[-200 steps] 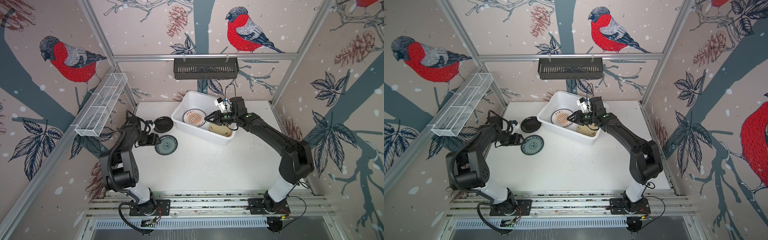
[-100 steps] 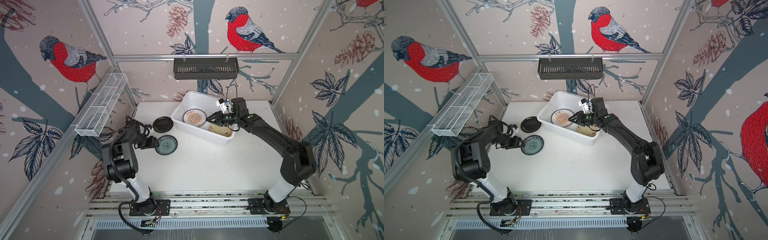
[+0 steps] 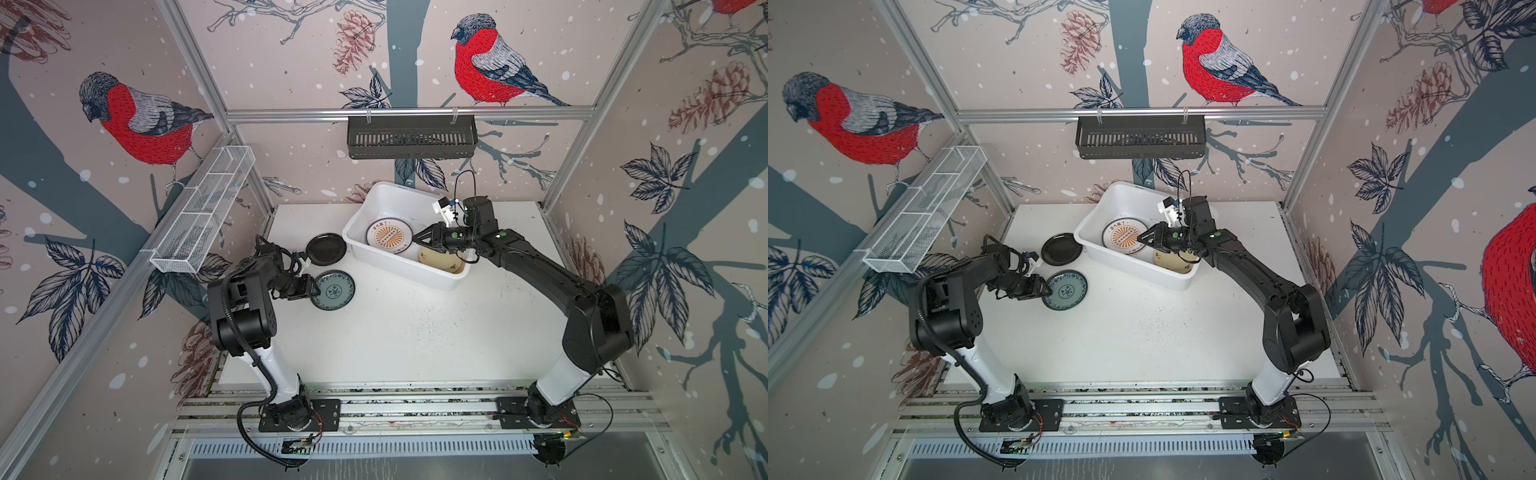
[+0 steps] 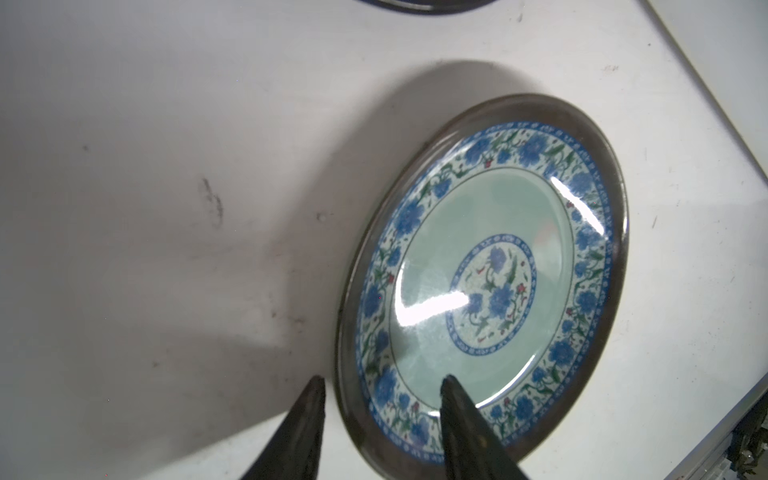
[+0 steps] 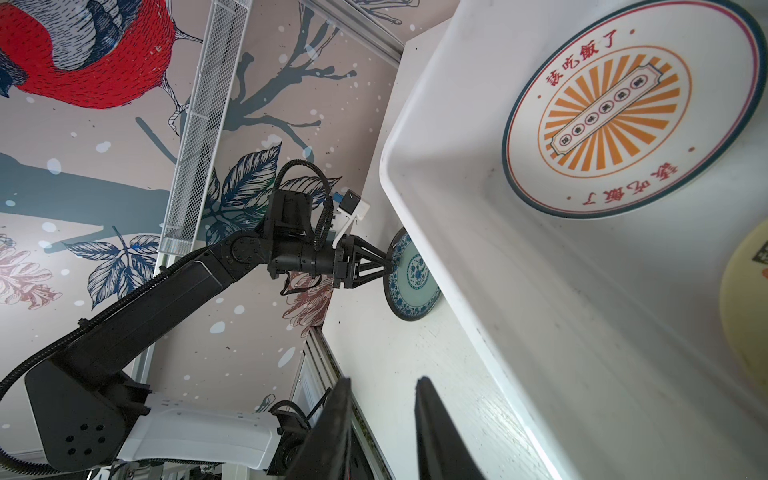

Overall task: Place the plates into the plastic bin on the countertop
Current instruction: 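Lower the left gripper onto the blue-floral plate edge and grip it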

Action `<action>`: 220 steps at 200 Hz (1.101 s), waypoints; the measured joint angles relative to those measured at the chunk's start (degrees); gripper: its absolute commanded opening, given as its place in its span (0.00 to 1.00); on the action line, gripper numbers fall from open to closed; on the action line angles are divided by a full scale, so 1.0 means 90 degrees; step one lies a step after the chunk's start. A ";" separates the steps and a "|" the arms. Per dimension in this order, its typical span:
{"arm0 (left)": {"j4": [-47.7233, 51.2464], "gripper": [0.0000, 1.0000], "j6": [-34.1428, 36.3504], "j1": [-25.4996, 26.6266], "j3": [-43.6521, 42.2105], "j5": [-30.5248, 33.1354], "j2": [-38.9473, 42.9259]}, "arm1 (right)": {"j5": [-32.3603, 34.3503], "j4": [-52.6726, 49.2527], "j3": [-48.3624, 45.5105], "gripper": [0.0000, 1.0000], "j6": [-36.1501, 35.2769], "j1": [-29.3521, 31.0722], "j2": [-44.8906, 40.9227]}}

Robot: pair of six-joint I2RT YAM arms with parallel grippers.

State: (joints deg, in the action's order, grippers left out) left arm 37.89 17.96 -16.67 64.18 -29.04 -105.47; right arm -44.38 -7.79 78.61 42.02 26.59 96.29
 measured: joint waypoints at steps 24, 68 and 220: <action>-0.0056 0.41 0.0000 -0.0002 0.0002 -0.0129 -0.0066 | -0.0002 0.0112 -0.0075 0.28 0.0041 0.0000 -0.0024; -0.0199 0.34 -0.0002 -0.0036 0.0007 -0.0464 -0.0219 | -0.0010 0.0374 -0.0588 0.28 0.0342 0.0002 -0.0243; -0.0537 0.10 -0.0185 -0.0087 -0.0107 -0.1054 -0.0425 | -0.0010 0.0733 -0.0639 0.26 0.0690 0.0012 -0.0168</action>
State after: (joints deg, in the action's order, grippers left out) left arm 33.06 16.29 -17.45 63.22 -38.52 -109.30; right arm -44.47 -1.19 72.86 48.23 26.70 94.78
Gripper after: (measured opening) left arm 0.115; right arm 0.258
